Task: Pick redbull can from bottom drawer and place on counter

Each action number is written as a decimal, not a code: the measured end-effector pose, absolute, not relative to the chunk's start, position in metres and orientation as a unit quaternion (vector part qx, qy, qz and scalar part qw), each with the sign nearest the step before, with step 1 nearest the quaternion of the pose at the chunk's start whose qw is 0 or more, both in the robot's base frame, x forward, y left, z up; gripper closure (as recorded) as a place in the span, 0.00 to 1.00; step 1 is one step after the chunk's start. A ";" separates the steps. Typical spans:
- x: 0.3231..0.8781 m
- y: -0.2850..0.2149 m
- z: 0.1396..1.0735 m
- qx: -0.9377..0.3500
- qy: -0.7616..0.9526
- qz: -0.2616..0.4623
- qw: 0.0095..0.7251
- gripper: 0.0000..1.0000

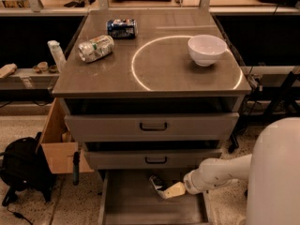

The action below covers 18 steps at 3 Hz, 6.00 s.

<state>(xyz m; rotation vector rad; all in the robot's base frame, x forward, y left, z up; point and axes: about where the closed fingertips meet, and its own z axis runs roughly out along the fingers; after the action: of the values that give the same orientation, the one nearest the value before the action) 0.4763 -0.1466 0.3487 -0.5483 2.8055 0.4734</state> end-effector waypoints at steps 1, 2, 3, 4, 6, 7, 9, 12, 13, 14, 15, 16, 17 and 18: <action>0.481 -0.139 0.339 -0.182 0.962 0.167 0.121 0.00; 0.484 -0.128 0.327 -0.190 0.961 0.166 0.110 0.00; 0.484 -0.118 0.313 -0.204 0.961 0.161 0.094 0.00; 0.485 -0.101 0.299 -0.217 0.960 0.160 0.080 0.00; 0.490 -0.099 0.283 -0.202 0.964 0.154 0.081 0.00; 0.497 -0.103 0.266 -0.182 0.968 0.149 0.082 0.00; 0.514 -0.102 0.227 -0.142 0.975 0.152 0.080 0.00; 0.523 -0.101 0.185 -0.122 0.972 0.180 0.090 0.00; 0.529 -0.102 0.161 -0.102 0.971 0.193 0.097 0.00; 0.533 -0.093 0.137 -0.089 0.969 0.207 0.099 0.00; 0.533 -0.092 0.137 -0.089 0.968 0.211 0.102 0.00; 0.533 -0.085 0.138 -0.092 0.965 0.219 0.108 0.00; 0.534 -0.076 0.136 -0.099 0.962 0.227 0.111 0.00; 0.541 -0.065 0.130 -0.102 0.963 0.222 0.114 0.00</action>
Offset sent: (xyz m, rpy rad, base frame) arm 0.0131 0.0300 -0.0340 -0.0075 0.0400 0.0322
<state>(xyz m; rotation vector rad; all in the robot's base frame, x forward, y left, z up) 0.5411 -0.0650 0.1299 -0.2999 2.8228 0.6501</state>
